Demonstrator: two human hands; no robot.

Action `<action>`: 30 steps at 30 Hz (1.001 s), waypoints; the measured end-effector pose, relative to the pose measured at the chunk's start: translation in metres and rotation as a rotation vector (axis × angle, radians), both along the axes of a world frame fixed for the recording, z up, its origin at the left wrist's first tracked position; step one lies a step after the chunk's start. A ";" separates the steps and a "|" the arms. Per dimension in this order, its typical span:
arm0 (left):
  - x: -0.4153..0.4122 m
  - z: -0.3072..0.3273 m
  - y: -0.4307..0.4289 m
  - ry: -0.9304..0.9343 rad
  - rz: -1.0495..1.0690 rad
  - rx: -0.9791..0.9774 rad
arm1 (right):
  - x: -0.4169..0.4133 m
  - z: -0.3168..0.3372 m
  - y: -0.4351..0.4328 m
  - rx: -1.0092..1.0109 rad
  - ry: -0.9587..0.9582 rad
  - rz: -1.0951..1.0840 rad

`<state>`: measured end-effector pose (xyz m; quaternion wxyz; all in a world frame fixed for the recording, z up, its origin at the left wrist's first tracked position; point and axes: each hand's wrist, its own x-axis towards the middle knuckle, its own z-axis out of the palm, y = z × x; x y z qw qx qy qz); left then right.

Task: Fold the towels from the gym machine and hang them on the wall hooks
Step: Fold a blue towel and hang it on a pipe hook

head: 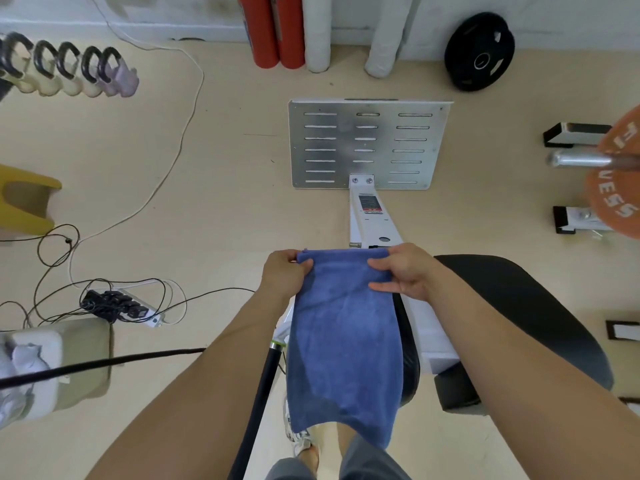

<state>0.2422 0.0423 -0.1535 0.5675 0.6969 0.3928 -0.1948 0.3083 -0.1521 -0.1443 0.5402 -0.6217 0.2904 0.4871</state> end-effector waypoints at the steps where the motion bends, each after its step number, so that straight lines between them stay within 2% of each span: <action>1: 0.004 -0.002 -0.002 -0.032 -0.008 0.050 | 0.002 -0.001 0.003 -0.030 -0.065 -0.016; 6: 0.042 0.014 -0.016 -0.206 -0.161 0.344 | 0.019 0.000 0.014 -0.190 -0.444 -0.057; 8: 0.051 0.026 -0.019 -0.254 -0.161 0.348 | 0.025 0.010 0.016 -0.180 -0.514 -0.073; 11: 0.044 0.051 -0.017 -0.338 -0.068 0.220 | 0.022 0.039 0.005 -0.089 -0.539 -0.123; 15: 0.004 0.071 -0.011 -0.350 -0.050 0.081 | -0.014 0.073 -0.016 -0.042 -0.679 0.052; 19: -0.036 0.071 -0.013 -0.375 -0.087 0.161 | -0.056 0.087 -0.024 -0.190 -0.769 0.228; 22: -0.053 0.081 -0.009 -0.488 -0.264 0.243 | -0.071 0.099 -0.029 -0.305 -0.867 0.351; 25: -0.080 0.095 0.003 -0.537 -0.475 0.253 | -0.092 0.107 -0.039 -0.257 -0.797 0.431; 27: -0.102 0.107 0.009 -0.405 -0.590 0.164 | -0.115 0.116 -0.044 -0.178 -0.713 0.484; 30: -0.126 0.122 0.008 -0.200 -0.797 0.108 | -0.150 0.124 -0.048 -0.172 -0.630 0.622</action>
